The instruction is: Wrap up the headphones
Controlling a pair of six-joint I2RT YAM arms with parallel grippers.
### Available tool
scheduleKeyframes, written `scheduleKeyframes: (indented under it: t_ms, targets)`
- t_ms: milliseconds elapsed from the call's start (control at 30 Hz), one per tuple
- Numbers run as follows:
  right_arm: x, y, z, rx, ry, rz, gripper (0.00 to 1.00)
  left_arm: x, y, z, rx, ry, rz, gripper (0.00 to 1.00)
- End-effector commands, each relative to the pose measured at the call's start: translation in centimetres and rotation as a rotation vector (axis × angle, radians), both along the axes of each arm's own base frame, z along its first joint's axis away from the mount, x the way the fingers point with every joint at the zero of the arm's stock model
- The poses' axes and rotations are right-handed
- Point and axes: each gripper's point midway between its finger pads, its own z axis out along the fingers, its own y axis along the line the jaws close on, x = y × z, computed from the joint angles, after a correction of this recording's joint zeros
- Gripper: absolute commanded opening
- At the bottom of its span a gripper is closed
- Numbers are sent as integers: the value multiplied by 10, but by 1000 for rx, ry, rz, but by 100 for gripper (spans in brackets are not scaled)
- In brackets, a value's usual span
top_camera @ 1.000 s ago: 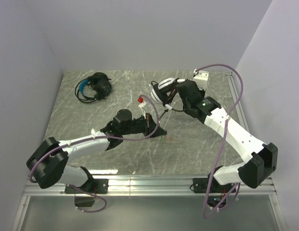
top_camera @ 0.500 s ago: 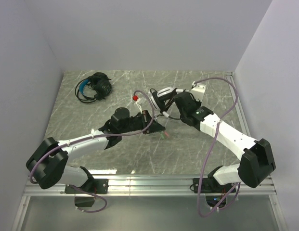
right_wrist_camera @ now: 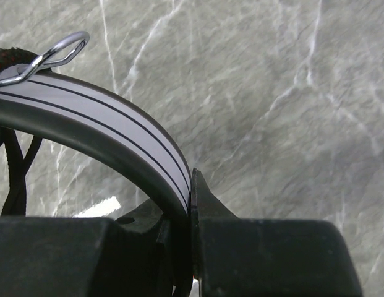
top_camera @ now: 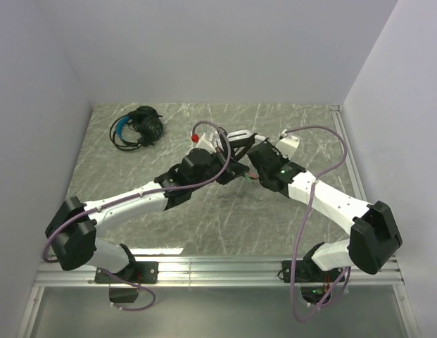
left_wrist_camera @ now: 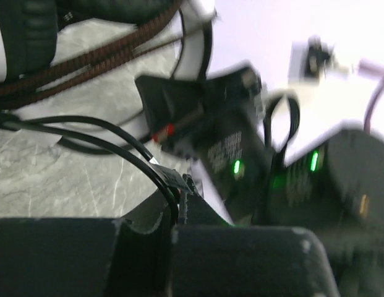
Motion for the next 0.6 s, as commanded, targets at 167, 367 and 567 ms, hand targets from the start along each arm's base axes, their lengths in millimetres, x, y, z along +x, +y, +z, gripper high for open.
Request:
scheduleKeyframes:
  t_ms: [167, 367, 567]
  targets:
    - [2, 26, 27, 148, -127, -48, 0, 37, 14, -15, 127, 138, 365, 0]
    - [-3, 29, 31, 176, -116, -30, 0, 48, 27, -20, 167, 137, 477, 0]
    - [-5, 35, 33, 211, -112, -4, 0, 55, 22, -29, 236, 102, 536, 1]
